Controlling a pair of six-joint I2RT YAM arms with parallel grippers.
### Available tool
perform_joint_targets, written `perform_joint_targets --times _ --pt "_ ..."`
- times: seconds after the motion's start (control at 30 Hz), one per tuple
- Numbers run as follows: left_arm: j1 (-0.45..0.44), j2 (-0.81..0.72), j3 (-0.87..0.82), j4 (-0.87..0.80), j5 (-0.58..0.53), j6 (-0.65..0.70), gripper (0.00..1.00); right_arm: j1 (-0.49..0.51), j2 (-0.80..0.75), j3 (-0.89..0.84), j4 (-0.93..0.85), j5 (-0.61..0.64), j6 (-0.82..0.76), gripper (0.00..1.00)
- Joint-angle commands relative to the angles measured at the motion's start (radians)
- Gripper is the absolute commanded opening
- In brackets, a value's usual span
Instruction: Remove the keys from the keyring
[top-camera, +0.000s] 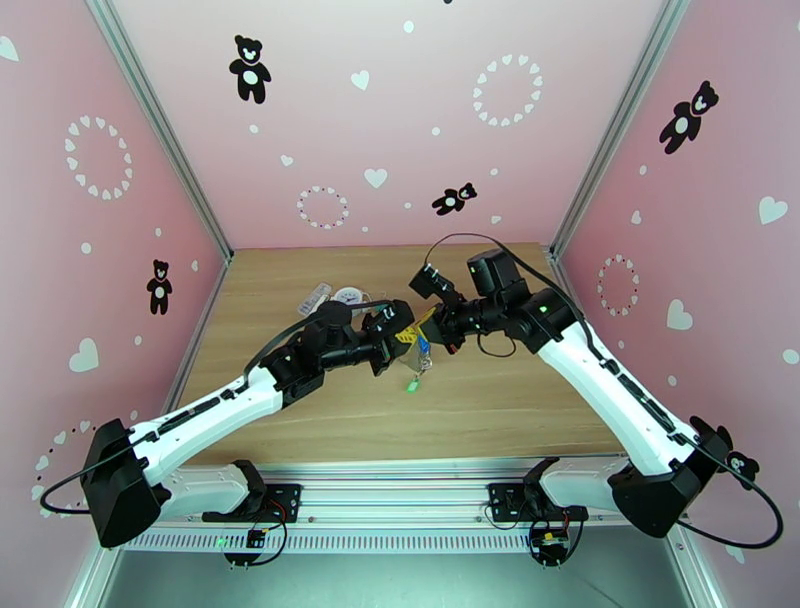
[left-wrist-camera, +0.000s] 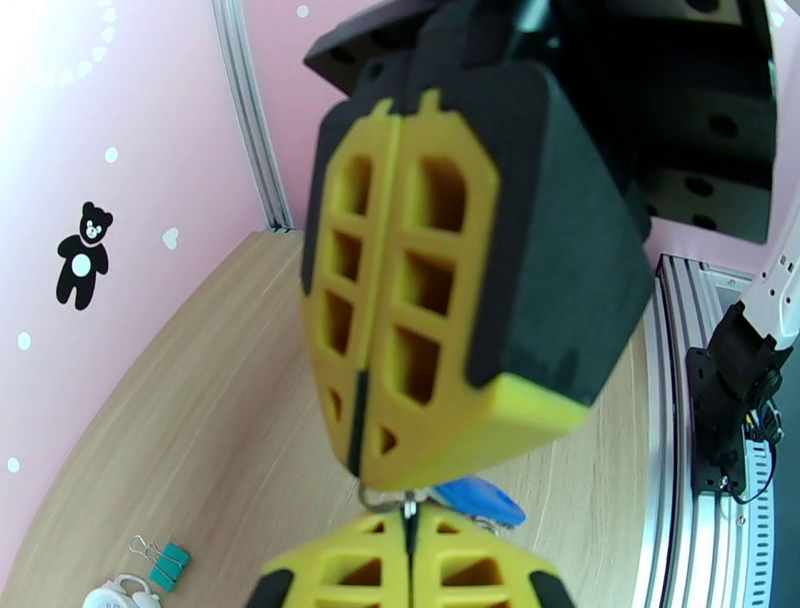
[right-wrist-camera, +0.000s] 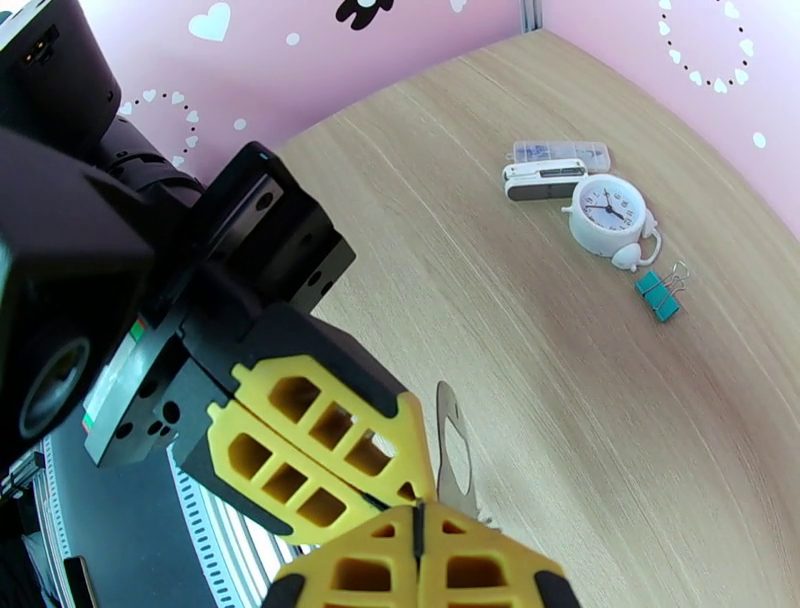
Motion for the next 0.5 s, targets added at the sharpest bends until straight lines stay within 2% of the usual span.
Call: perform_joint_targets --times 0.0,0.23,0.37,0.47 --pt "-0.007 -0.022 0.019 0.012 0.002 0.022 0.0 0.006 -0.039 0.002 0.007 0.012 0.033 0.0" --pt "-0.007 -0.078 -0.027 0.142 -0.024 0.049 0.0 -0.046 -0.059 -0.007 -0.023 -0.022 0.136 0.0" --pt "-0.004 -0.081 -0.019 0.208 -0.006 0.044 0.0 -0.102 -0.06 -0.03 -0.028 -0.105 0.193 0.0" --pt "0.005 -0.069 0.003 0.228 0.036 0.038 0.0 -0.121 -0.047 -0.023 -0.072 -0.109 0.189 0.02"
